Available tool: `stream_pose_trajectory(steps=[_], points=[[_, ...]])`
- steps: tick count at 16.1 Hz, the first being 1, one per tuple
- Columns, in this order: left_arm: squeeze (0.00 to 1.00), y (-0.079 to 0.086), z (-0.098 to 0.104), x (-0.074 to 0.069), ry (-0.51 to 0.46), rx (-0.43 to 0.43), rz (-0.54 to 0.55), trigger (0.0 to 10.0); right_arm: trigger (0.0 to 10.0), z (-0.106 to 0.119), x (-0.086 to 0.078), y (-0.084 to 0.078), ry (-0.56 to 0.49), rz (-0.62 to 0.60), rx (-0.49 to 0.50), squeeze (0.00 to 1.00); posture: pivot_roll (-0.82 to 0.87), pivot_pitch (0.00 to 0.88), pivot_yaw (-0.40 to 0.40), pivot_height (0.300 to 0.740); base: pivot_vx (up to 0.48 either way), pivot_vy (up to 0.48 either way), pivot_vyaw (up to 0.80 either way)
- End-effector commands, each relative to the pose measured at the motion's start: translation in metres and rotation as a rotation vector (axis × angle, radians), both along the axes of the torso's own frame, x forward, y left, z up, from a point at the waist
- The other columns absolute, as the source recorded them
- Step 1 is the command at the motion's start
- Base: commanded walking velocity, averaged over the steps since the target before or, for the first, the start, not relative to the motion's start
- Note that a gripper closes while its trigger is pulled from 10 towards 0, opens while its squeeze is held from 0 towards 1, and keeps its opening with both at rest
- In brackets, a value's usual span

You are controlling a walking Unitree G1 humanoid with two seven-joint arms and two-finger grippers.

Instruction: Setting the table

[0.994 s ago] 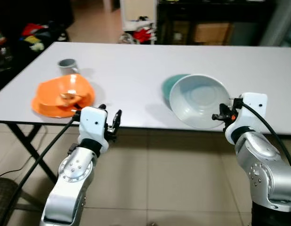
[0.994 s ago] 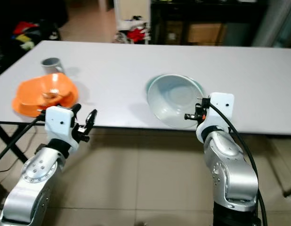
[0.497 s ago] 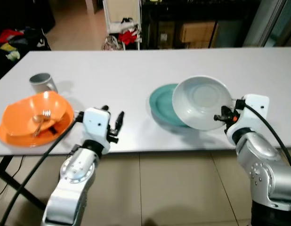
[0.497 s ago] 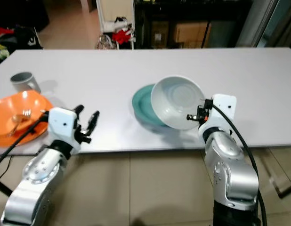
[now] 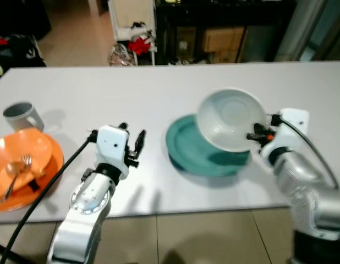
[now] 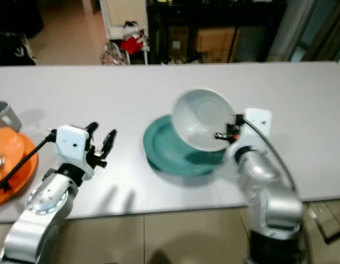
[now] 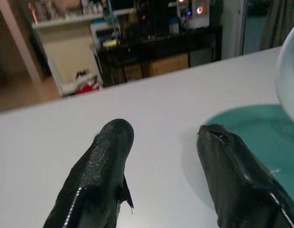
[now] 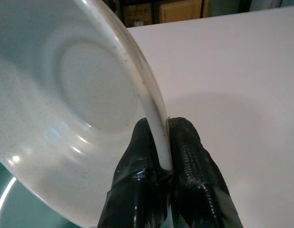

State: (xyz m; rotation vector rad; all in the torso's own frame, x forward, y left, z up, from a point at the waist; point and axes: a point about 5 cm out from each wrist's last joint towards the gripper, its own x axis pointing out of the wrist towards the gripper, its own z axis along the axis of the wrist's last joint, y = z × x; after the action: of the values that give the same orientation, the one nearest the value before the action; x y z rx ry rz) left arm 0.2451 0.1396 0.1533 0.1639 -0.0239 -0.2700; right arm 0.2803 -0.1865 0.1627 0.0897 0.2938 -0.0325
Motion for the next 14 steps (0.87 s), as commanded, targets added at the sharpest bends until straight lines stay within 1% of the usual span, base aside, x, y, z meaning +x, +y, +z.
stream_pose_trajectory(steps=[1,2,3,4,5,6,7,8,9,10,11,13,14], points=[[0.00,0.002,0.002,-0.001,0.018,0.019,-0.033,10.0,10.0,0.007,0.005,0.015,-0.004,0.099,0.046,0.00,0.02,0.000,-0.018,0.740,0.000,0.000,0.00],[0.00,0.000,0.004,-0.002,0.025,0.020,-0.065,10.0,10.0,0.007,0.007,0.012,0.018,0.092,0.083,0.00,0.02,0.000,-0.022,0.740,0.000,0.000,0.00],[0.00,-0.003,0.006,-0.003,0.034,0.020,-0.117,10.0,10.0,0.004,0.010,0.005,0.067,0.059,0.097,0.00,0.02,0.000,-0.028,0.740,0.000,0.000,0.00],[0.00,-0.009,0.008,-0.006,0.052,0.030,-0.211,10.0,10.0,0.000,0.011,-0.001,0.135,0.017,0.120,0.00,0.02,0.000,-0.029,0.740,0.000,0.000,0.00],[0.00,-0.014,0.010,-0.010,0.073,0.042,-0.288,10.0,10.0,-0.001,0.013,-0.003,0.184,0.019,0.183,0.00,0.02,0.000,-0.029,0.740,0.000,0.000,0.00],[0.00,-0.016,0.011,-0.011,0.089,0.065,-0.329,10.0,10.0,-0.003,0.014,-0.004,0.251,0.042,0.230,0.00,0.02,0.000,-0.029,0.740,0.000,0.000,0.00],[0.00,-0.016,0.010,-0.011,0.100,0.075,-0.344,10.0,10.0,-0.004,0.015,-0.005,0.281,0.051,0.258,0.00,0.02,0.000,-0.029,0.740,0.000,0.000,0.00],[0.00,-0.016,0.010,-0.011,0.123,0.092,-0.373,10.0,10.0,-0.005,0.016,-0.007,0.327,0.065,0.314,0.00,0.02,0.000,-0.031,0.740,0.000,0.000,0.00],[0.00,-0.017,0.008,-0.015,0.158,0.113,-0.431,10.0,10.0,-0.004,0.018,-0.009,0.363,0.061,0.418,0.00,0.02,0.000,-0.032,0.740,0.000,0.000,0.00],[0.00,-0.017,0.007,-0.017,0.171,0.121,-0.454,10.0,10.0,-0.004,0.019,-0.010,0.377,0.061,0.453,0.00,0.02,0.000,-0.032,0.740,0.000,0.000,0.00],[0.00,-0.018,0.007,-0.019,0.194,0.115,-0.477,10.0,10.0,-0.004,0.020,-0.011,0.408,0.060,0.524,0.00,0.03,0.000,-0.035,0.740,0.000,0.000,0.00],[0.00,-0.018,0.008,-0.021,0.222,0.092,-0.499,10.0,10.0,-0.004,0.022,-0.015,0.444,0.041,0.587,0.00,0.02,0.000,-0.037,0.740,0.000,0.000,0.00],[0.00,-0.018,0.009,-0.021,0.225,0.090,-0.502,10.0,10.0,-0.004,0.022,-0.016,0.451,0.037,0.596,0.00,0.02,0.000,-0.037,0.740,0.000,0.000,0.00]])
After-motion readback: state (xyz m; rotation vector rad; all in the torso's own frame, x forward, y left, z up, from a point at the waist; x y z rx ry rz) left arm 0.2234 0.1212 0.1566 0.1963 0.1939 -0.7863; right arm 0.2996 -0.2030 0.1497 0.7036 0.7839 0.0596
